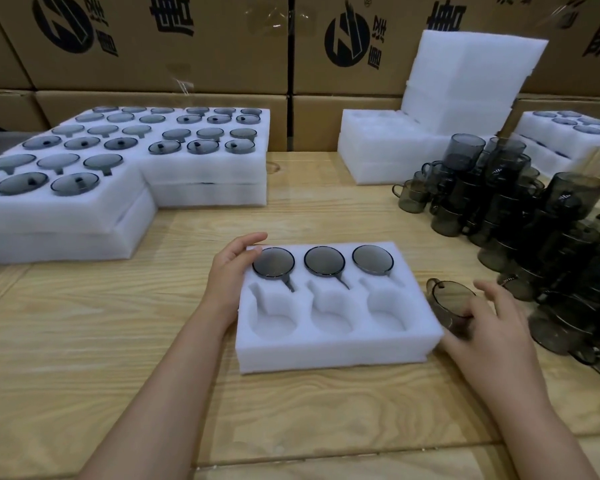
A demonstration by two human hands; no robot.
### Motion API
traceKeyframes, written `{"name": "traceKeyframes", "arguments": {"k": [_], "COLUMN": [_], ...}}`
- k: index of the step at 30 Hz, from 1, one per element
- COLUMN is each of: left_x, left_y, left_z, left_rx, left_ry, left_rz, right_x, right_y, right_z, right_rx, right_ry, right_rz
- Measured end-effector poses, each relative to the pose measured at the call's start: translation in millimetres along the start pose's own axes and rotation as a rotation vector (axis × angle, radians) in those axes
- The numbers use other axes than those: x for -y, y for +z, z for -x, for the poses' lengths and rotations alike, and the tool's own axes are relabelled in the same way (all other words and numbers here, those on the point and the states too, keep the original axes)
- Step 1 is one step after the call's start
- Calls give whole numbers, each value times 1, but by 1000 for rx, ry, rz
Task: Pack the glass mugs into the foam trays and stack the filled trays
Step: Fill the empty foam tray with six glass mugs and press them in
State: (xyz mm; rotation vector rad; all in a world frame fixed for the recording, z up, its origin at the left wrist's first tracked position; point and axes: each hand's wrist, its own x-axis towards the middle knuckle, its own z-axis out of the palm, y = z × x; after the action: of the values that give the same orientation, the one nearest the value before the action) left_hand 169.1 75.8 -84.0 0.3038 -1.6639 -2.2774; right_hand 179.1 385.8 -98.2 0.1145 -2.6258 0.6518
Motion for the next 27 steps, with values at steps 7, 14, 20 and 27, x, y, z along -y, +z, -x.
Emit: {"name": "traceKeyframes", "arguments": {"k": [7, 14, 20, 27], "left_x": [-1, -3, -4, -4], "left_y": [0, 1, 2, 2], "left_z": [0, 1, 1, 0], "left_rx": [-14, -6, 0, 3], "left_ry": [-14, -13, -9, -13], "left_rz": [-20, -13, -9, 0], "right_x": [2, 37, 66, 60], "right_y": [-4, -25, -14, -16], "right_z": [-2, 0, -4, -7], "right_rx": [4, -229, 32, 136], "right_ry": [85, 32, -56, -130], "right_rz": [-205, -551, -579, -423]}}
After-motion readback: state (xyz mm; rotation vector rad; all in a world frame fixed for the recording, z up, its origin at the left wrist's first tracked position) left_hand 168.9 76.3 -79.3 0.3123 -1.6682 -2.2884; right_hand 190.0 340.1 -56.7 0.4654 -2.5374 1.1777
